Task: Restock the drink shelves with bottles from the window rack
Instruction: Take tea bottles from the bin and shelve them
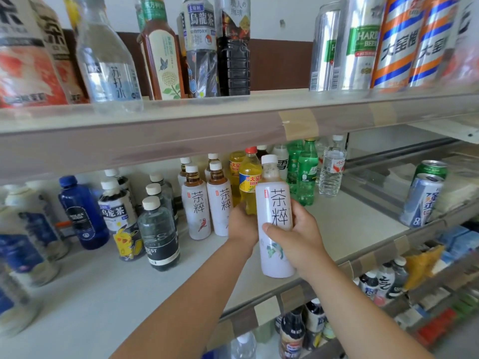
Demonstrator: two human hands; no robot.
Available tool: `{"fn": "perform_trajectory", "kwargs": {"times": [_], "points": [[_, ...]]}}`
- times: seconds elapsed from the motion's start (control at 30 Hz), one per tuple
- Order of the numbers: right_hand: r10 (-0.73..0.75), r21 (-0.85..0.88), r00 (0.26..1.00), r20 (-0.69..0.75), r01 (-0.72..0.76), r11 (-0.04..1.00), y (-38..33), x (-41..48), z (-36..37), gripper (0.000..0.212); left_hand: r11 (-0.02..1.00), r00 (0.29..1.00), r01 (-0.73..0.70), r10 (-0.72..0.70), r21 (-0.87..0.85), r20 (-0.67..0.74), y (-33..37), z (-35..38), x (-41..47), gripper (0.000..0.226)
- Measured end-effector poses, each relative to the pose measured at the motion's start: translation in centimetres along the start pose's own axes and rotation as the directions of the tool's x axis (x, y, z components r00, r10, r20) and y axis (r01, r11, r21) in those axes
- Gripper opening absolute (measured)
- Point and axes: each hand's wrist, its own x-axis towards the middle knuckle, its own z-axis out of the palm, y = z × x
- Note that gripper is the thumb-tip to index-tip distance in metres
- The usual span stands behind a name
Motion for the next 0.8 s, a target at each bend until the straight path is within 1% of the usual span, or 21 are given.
{"fn": "perform_trajectory", "kwargs": {"times": [0.03, 0.1, 0.17, 0.23, 0.37, 0.43, 0.5, 0.57, 0.67, 0.8], "points": [[-0.001, 0.005, 1.000, 0.004, 0.001, 1.000, -0.1, -0.2, 0.1, 0.047, 0.998, 0.999, -0.036, 0.036, 0.055, 0.009, 0.7, -0.9, -1.3, 0.013], [-0.004, 0.015, 1.000, 0.019, 0.004, 1.000, -0.3, -0.6, 0.5, 0.047, 0.996, 0.998, -0.060, 0.059, 0.058, 0.023, 0.3, -2.3, -2.8, 0.025], [-0.004, 0.032, 0.999, 0.038, 0.003, 0.999, -0.3, -1.0, 1.0, 0.047, 0.998, 0.998, -0.052, 0.051, 0.018, 0.040, -0.6, -3.8, -3.8, 0.037], [0.000, 0.049, 0.999, 0.054, -0.003, 0.999, -0.5, -1.5, 1.7, 0.048, 0.999, 0.999, -0.032, 0.032, -0.017, 0.025, -0.7, -5.1, -4.5, 0.041], [0.007, 0.051, 0.996, 0.092, -0.011, 0.999, -0.5, -2.3, 3.3, 0.049, 0.995, 0.999, -0.043, 0.042, -0.087, -0.018, -0.9, -7.2, -5.5, 0.039], [0.013, 0.025, 0.996, 0.093, -0.015, 1.000, -0.4, -2.7, 3.9, 0.050, 0.995, 0.999, -0.029, 0.025, -0.091, -0.039, -1.0, -8.3, -5.9, 0.035], [0.016, -0.006, 0.994, 0.106, -0.016, 1.000, -0.3, -3.0, 4.5, 0.050, 0.991, 0.998, -0.016, 0.008, -0.134, -0.058, -1.0, -9.4, -6.5, 0.033], [0.019, -0.034, 0.994, 0.109, -0.015, 0.999, -0.1, -3.1, 5.1, 0.055, 0.988, 0.996, -0.012, -0.002, -0.153, -0.092, -1.2, -10.5, -6.9, 0.033], [0.021, -0.061, 0.995, 0.102, -0.014, 0.998, 0.1, -2.5, 6.4, 0.066, 0.990, 0.989, -0.033, 0.013, -0.138, -0.147, -1.3, -11.9, -7.3, 0.031], [0.014, -0.104, 0.994, 0.111, -0.003, 0.995, 0.1, -0.6, 9.1, 0.067, 0.996, 0.979, -0.072, 0.061, -0.051, -0.192, -1.1, -13.3, -7.8, 0.029]]}}
